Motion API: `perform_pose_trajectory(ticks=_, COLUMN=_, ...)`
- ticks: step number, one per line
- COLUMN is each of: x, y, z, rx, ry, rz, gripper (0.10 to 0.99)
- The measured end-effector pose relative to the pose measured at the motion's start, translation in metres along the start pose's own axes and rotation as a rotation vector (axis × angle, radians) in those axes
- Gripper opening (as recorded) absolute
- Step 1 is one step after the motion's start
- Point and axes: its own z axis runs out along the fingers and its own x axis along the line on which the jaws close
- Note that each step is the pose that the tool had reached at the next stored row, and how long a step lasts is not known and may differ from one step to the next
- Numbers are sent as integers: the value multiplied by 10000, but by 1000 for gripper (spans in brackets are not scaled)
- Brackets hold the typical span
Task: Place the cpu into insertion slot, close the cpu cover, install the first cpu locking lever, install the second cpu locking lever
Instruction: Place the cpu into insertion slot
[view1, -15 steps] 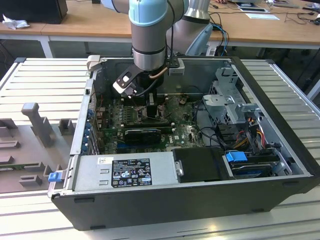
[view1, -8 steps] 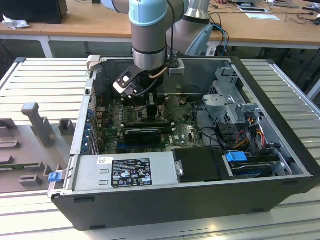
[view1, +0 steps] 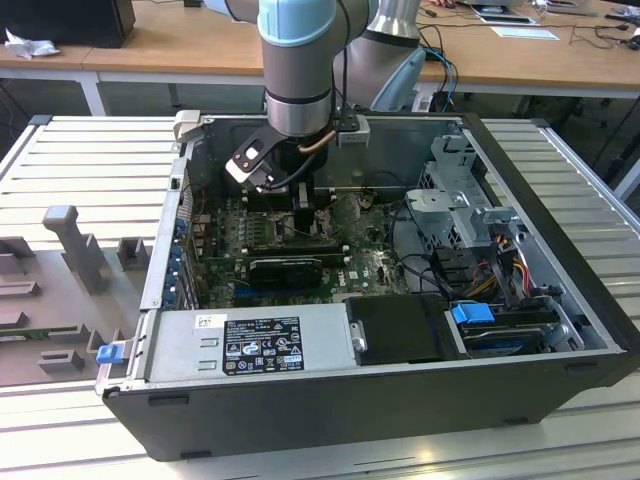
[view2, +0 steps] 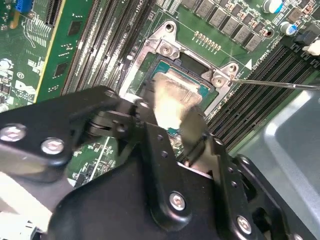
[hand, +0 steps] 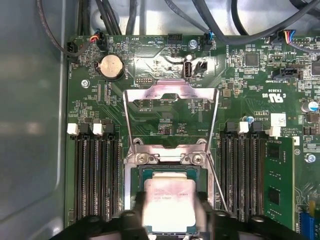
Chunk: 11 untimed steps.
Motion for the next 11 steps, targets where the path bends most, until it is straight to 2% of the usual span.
perform_pose_trajectory(ticks=4, x=0, y=1, z=-14, rx=0, ry=-25, rz=-2, gripper=278)
perform_pose_trajectory(ticks=5, x=0, y=1, z=-21, rx=0, ry=-33, rz=-1, gripper=157)
perform_pose_trajectory(ticks=6, x=0, y=1, z=-26, rx=-1, ry=-34, rz=-1, gripper=106)
perform_pose_trajectory(ticks=11, x=1, y=3, z=-49, rx=0, ry=-36, rz=-2, gripper=106)
